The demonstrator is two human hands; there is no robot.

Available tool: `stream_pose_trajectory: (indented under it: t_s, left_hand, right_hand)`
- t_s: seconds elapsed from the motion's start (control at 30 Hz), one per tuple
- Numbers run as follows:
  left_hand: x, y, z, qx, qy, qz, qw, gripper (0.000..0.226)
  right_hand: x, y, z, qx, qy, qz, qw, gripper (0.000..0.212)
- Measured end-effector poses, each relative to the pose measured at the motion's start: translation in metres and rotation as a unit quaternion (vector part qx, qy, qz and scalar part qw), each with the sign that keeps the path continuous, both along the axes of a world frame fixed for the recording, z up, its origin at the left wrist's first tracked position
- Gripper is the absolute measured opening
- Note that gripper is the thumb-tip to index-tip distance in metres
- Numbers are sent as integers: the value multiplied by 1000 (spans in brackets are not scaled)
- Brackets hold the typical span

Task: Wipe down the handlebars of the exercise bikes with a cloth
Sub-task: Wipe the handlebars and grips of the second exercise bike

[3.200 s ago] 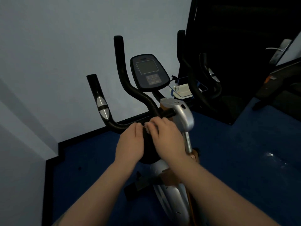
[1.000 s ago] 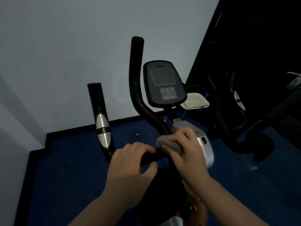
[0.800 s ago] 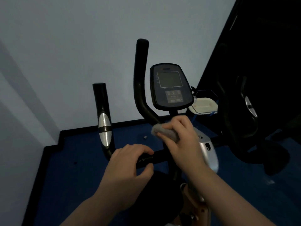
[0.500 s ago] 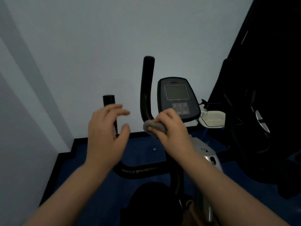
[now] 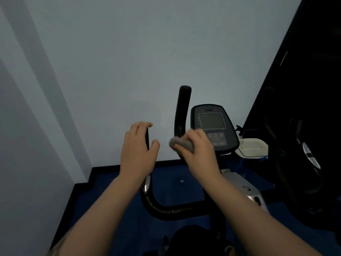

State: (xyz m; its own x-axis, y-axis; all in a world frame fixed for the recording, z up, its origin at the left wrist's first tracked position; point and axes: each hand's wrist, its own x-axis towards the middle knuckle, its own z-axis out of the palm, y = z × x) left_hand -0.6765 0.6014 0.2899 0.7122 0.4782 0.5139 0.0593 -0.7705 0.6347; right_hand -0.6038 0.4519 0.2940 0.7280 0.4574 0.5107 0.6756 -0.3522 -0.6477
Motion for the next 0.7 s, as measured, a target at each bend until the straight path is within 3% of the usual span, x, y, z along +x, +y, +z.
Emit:
stream_pose_trajectory:
  t_s: [0.13, 0.33, 0.57, 0.7]
  left_hand:
    - [-1, 8, -6, 29, -14, -16, 999, 42]
    - [1, 15, -6, 46, -5, -21, 999, 44]
    - [-1, 19, -7, 51, -4, -37, 998, 46]
    - [2, 19, -7, 56, -7, -38, 998, 45]
  right_hand:
    - [-12, -34, -20, -10, -5, -7, 1000, 20]
    - [20, 31, 16, 57, 26, -88, 994, 20]
    - [10, 6, -1, 19, 5, -87, 996, 27]
    - [32, 37, 21, 64, 11, -134, 989, 23]
